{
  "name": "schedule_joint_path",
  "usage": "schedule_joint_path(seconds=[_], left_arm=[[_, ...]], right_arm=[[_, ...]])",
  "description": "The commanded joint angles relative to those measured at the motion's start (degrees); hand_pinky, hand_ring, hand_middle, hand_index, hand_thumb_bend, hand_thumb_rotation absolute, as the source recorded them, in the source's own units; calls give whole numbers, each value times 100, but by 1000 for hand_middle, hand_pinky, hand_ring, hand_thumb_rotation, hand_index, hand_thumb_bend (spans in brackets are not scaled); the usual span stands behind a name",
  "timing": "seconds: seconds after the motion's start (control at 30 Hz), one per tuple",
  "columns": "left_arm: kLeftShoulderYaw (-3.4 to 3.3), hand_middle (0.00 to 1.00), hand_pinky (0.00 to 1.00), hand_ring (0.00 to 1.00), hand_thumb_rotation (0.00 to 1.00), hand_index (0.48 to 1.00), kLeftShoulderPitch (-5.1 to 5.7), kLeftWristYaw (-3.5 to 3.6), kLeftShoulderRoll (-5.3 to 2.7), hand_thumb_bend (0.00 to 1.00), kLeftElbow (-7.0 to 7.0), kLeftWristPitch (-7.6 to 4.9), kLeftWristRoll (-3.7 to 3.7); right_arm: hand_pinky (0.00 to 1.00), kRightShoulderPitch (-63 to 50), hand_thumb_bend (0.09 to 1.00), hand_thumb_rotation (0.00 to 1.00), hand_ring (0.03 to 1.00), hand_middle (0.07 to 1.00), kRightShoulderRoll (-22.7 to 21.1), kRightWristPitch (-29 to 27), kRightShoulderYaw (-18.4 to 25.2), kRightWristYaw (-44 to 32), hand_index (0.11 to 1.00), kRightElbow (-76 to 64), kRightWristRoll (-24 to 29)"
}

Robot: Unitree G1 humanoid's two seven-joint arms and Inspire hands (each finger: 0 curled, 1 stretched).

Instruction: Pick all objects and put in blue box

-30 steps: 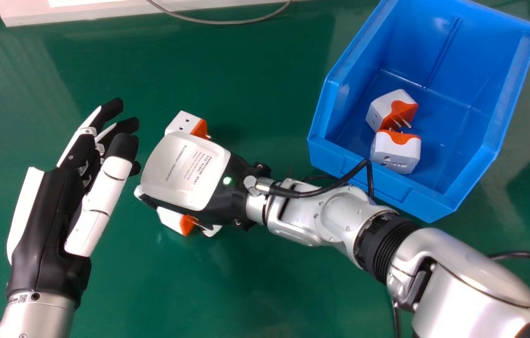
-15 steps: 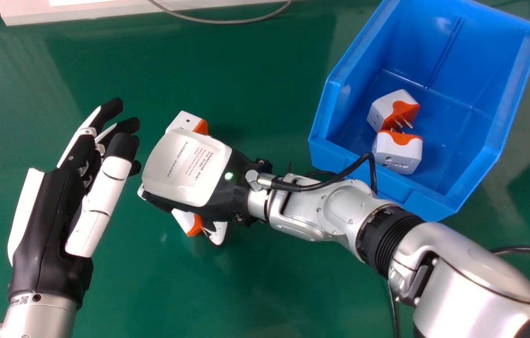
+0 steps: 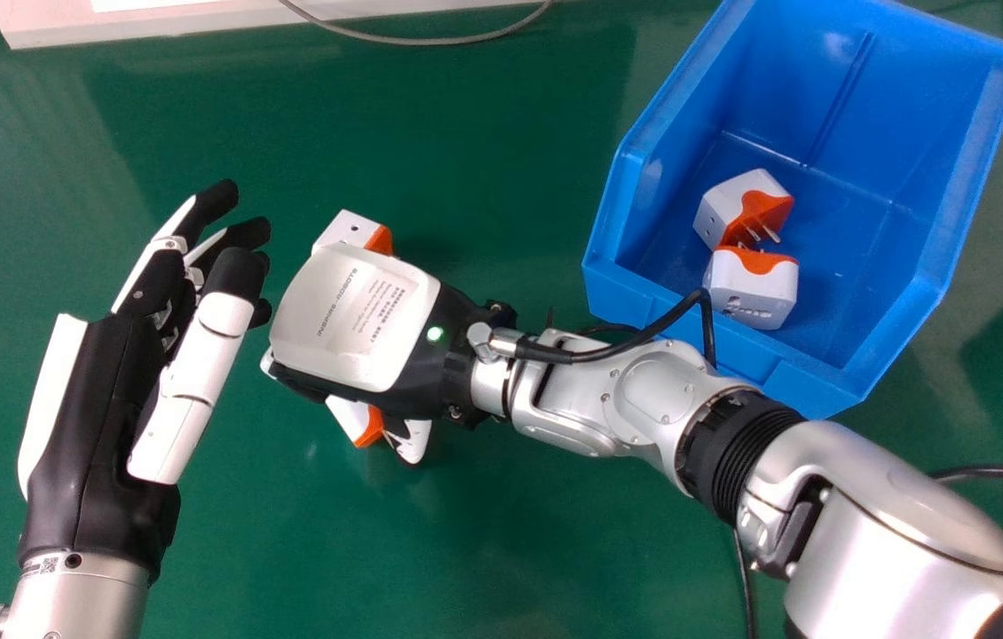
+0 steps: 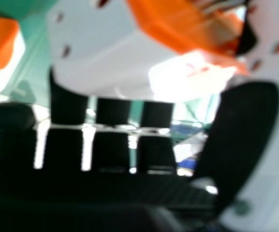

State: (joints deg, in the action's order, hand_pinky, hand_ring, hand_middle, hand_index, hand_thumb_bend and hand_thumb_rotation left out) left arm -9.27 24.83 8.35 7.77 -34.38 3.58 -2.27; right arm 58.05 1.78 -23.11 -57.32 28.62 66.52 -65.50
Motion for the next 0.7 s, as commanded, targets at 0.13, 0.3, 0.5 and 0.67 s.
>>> schedule_joint_path(seconds=[0.13, 0.3, 0.5, 0.67], left_arm=[[-14, 863, 790, 850, 857, 896, -65, -5, 64, 720, -116, 16, 18], [-84, 863, 791, 850, 858, 897, -142, 25, 100, 722, -14, 8, -37], [-142, 863, 791, 850, 858, 897, -205, 38, 122, 724, 41, 18, -54], [-201, 863, 791, 850, 857, 897, -300, 45, 161, 725, 162, 2, -60]], right_arm=[[30, -9, 513, 111, 60, 97, 45, -82, 96, 235, 468, -281, 120], [29, -261, 513, 112, 59, 97, 32, -207, 323, 223, 468, -486, 362], [32, -608, 512, 112, 61, 106, -132, -352, 602, -84, 468, -867, 699], [60, -943, 512, 112, 82, 138, -414, -308, 872, -666, 469, -1505, 964]])
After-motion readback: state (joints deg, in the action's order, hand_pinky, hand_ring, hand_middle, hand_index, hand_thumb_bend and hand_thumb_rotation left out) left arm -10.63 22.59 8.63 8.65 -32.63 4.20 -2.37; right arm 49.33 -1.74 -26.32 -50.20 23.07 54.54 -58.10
